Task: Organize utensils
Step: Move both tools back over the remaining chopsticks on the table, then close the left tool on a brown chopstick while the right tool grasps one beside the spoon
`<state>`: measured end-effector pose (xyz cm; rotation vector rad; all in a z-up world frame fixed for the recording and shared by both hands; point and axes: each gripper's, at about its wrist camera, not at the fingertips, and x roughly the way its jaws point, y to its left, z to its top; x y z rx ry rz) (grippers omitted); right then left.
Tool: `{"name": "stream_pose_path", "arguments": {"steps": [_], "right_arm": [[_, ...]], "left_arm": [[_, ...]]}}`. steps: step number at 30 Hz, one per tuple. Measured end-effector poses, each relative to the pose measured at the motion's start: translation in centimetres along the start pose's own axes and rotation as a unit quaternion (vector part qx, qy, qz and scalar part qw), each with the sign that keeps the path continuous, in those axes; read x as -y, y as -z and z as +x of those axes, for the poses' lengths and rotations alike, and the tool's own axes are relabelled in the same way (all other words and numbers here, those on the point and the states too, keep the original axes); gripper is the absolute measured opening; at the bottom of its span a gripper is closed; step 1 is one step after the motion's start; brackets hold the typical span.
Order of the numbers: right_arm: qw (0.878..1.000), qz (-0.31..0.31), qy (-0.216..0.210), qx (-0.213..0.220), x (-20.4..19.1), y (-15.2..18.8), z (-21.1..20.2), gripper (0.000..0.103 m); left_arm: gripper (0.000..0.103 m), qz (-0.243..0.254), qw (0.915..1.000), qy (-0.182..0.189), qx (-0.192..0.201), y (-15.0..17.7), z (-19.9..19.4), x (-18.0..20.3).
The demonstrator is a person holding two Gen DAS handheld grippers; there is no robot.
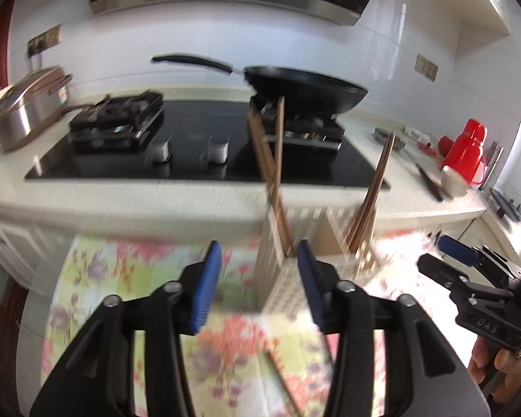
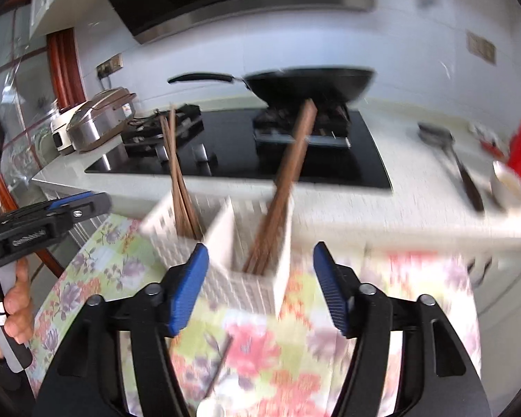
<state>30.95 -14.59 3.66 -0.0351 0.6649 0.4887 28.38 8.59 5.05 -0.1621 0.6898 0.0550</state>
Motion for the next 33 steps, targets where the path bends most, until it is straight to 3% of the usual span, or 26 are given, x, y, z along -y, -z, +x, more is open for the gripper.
{"name": "stream_pose_path", "arguments": {"steps": [7, 12, 17, 21, 27, 33], "right_arm": [[0.998, 0.043, 0.003, -0.036, 1.6, 7.8, 0.4, 0.074], [0.998, 0.043, 0.005, -0.035, 2.1, 11.0, 0.6, 0.076], [0.998, 0.056, 0.005, -0.033, 3.0, 11.7, 0.8, 0.08], [0.998, 0.053, 0.005, -0.031, 3.1, 11.5, 0.8, 0.081], [0.998, 0.058, 0.01, -0.032, 3.5, 11.7, 0.9, 0.084], [0.997, 0.061, 0.015, -0.035, 3.7, 11.8, 1.0, 0.084]], "left_arm": [[0.049, -0.038, 0.9982, -0.003, -0.046, 7.8, 0.7, -0.6], [0.048, -0.027, 0.9974, -0.001, -0.067, 12.0, 2.0, 1.1], [0.039, -0.005, 0.9949, 0.004, -0.101, 14.3, 4.0, 2.6], [0.035, 0.005, 0.9935, 0.001, -0.114, 15.0, 5.1, 3.2], [0.022, 0.026, 0.9913, -0.008, -0.129, 15.8, 6.1, 3.8], [0.022, 0.044, 0.9895, -0.015, -0.137, 16.2, 6.6, 4.6]]}}
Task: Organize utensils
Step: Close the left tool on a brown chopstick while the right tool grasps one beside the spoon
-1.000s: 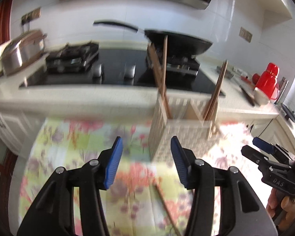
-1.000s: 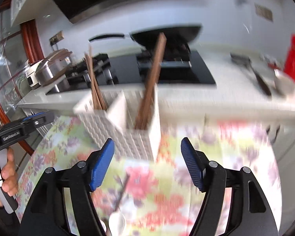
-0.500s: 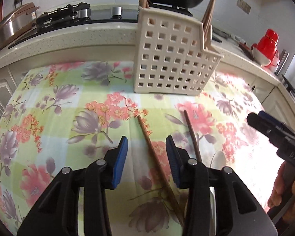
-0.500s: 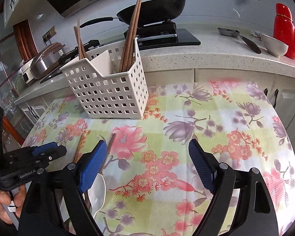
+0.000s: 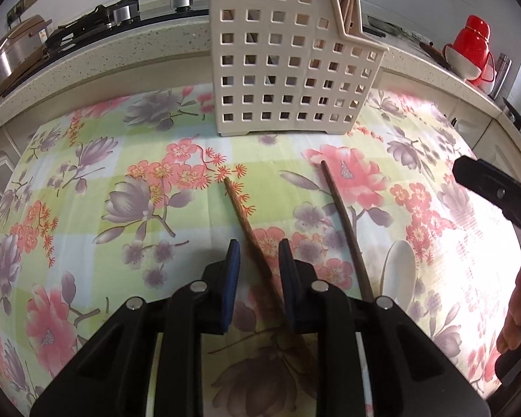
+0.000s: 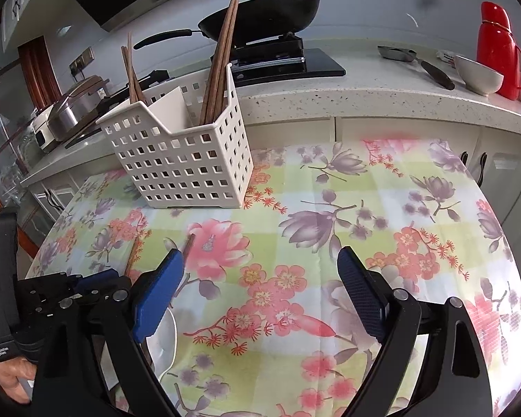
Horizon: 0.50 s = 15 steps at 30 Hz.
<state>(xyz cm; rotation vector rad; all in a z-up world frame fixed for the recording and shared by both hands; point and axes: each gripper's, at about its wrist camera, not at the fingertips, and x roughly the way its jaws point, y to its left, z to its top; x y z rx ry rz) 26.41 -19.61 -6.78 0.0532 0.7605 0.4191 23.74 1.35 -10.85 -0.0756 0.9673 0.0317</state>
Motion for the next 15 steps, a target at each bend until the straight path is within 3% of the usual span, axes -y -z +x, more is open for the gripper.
{"name": "stream_pose_path", "arguments": {"steps": [5, 7, 15], "right_arm": [[1.0, 0.002, 0.003, -0.006, 0.13, 0.15, 0.3, 0.084], [1.0, 0.001, 0.003, -0.009, 0.03, 0.21, 0.39, 0.084], [1.0, -0.01, 0.006, -0.018, -0.58, 0.46, 0.88, 0.084]], "left_arm": [[0.019, 0.014, 0.9998, -0.013, 0.001, 0.15, 0.07, 0.49], [0.011, 0.018, 0.9997, -0.016, 0.001, 0.15, 0.09, 0.57], [0.009, 0.004, 1.0, 0.004, -0.002, 0.09, 0.06, 0.21]]}}
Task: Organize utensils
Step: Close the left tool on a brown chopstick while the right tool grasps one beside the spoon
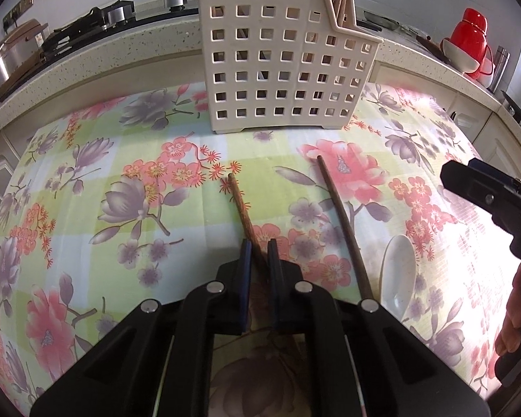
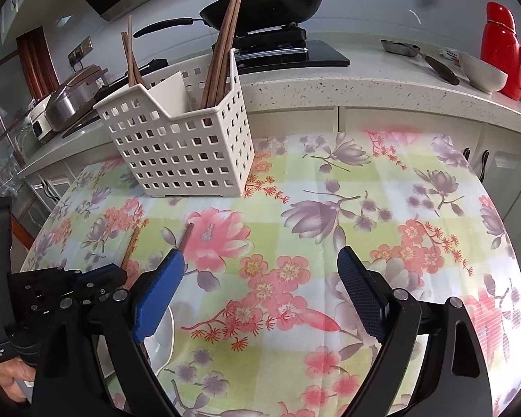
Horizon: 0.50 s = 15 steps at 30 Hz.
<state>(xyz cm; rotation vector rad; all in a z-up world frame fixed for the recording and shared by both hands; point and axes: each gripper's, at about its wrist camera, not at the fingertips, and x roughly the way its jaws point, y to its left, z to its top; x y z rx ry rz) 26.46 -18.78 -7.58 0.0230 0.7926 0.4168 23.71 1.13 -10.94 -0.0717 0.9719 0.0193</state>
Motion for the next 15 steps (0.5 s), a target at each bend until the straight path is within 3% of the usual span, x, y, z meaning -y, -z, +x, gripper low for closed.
{"name": "stream_pose_path", "arguments": {"steps": [8, 15], "right_arm": [[1.0, -0.02, -0.002, -0.014, -1.6, 0.3, 0.7, 0.082], [0.998, -0.04, -0.017, -0.038, -4.5, 0.7, 1.9, 0.069]], "left_arm": [[0.007, -0.032, 0.9984, 0.046, 0.0, -0.1, -0.3, -0.9], [0.007, -0.056, 0.997, 0.05, 0.018, -0.6, -1.3, -2.2]]}}
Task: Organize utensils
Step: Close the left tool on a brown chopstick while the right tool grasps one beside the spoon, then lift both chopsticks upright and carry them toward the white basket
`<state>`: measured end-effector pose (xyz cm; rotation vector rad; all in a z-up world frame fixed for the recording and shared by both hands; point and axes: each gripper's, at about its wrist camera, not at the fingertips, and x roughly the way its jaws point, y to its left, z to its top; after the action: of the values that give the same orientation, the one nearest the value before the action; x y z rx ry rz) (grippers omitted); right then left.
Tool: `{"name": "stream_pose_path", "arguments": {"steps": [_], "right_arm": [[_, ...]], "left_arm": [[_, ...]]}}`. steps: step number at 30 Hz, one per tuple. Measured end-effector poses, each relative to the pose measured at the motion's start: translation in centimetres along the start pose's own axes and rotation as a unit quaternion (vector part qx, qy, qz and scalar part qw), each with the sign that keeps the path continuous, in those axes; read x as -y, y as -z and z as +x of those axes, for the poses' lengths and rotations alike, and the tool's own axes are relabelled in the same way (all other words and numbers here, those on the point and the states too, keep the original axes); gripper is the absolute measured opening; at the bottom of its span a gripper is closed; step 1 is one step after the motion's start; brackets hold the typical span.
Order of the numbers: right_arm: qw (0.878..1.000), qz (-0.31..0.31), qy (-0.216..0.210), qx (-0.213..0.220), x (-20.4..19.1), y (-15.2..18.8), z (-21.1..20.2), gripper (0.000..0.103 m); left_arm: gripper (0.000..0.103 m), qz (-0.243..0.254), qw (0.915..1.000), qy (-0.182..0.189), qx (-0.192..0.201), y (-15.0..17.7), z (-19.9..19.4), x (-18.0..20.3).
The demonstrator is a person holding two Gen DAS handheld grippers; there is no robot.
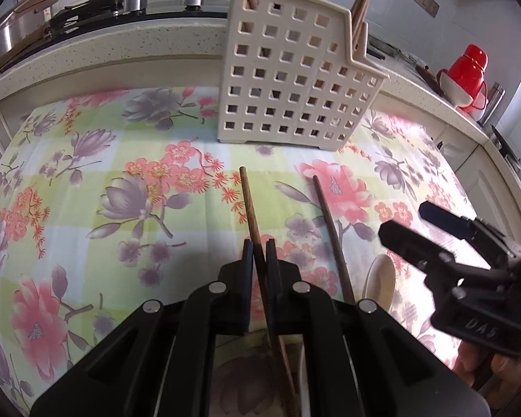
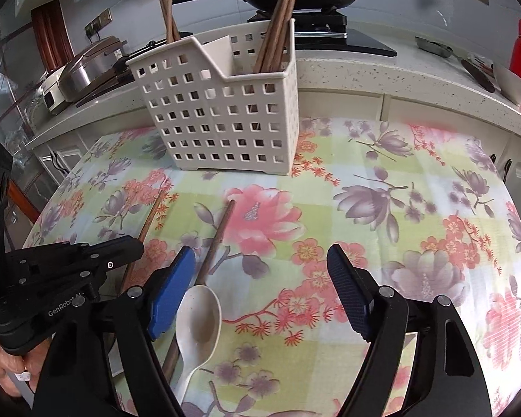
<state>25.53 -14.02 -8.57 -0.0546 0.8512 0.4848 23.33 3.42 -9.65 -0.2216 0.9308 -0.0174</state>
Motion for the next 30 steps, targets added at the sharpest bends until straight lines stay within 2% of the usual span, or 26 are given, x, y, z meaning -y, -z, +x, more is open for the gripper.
{"name": "stream_pose_path", "arguments": {"steps": [4, 11, 15, 20, 21, 22, 25, 30], "right_arm": [[1.0, 0.0, 0.006, -0.015, -0.7, 0.0, 0.8, 0.058], [0.999, -0.01, 0.005, -0.038, -2.4, -0.2, 2.1, 0.05], [0.998, -0.019, 0.013, -0.059, -3.2, -0.3, 3.4, 0.034], [0.996, -0.041, 0.033, -0.072, -4.6, -0.4, 4.4, 0.029], [0.996, -0.044, 0.038, -0.073, -4.7, -0.5, 4.5, 0.026], [0.995, -0.047, 0.044, -0.073, -4.8, -0.5, 4.5, 0.018], [0.995, -0.055, 0.046, -0.072, -5.2, -0.3, 4.5, 0.008], [0.996, -0.048, 0.04, -0.067, -4.9, -0.2, 4.3, 0.007]], "left_arm": [[0.007, -0.016, 0.9998, 0.001, 0.012, -0.3, -0.9, -1.1], [0.007, -0.026, 0.9994, 0.009, 0.022, -0.6, -1.8, -1.7], [0.007, -0.03, 0.9991, 0.015, 0.027, -0.6, -2.3, -1.9], [0.007, -0.031, 0.9989, 0.02, 0.029, -0.6, -2.6, -1.9], [0.007, -0.031, 0.9989, 0.02, 0.03, -0.5, -2.7, -1.9], [0.007, -0.031, 0.9988, 0.021, 0.031, -0.5, -2.8, -1.9], [0.007, -0.033, 0.9987, 0.022, 0.032, -0.6, -2.9, -1.9], [0.007, -0.033, 0.9987, 0.022, 0.032, -0.6, -2.9, -1.9]]}}
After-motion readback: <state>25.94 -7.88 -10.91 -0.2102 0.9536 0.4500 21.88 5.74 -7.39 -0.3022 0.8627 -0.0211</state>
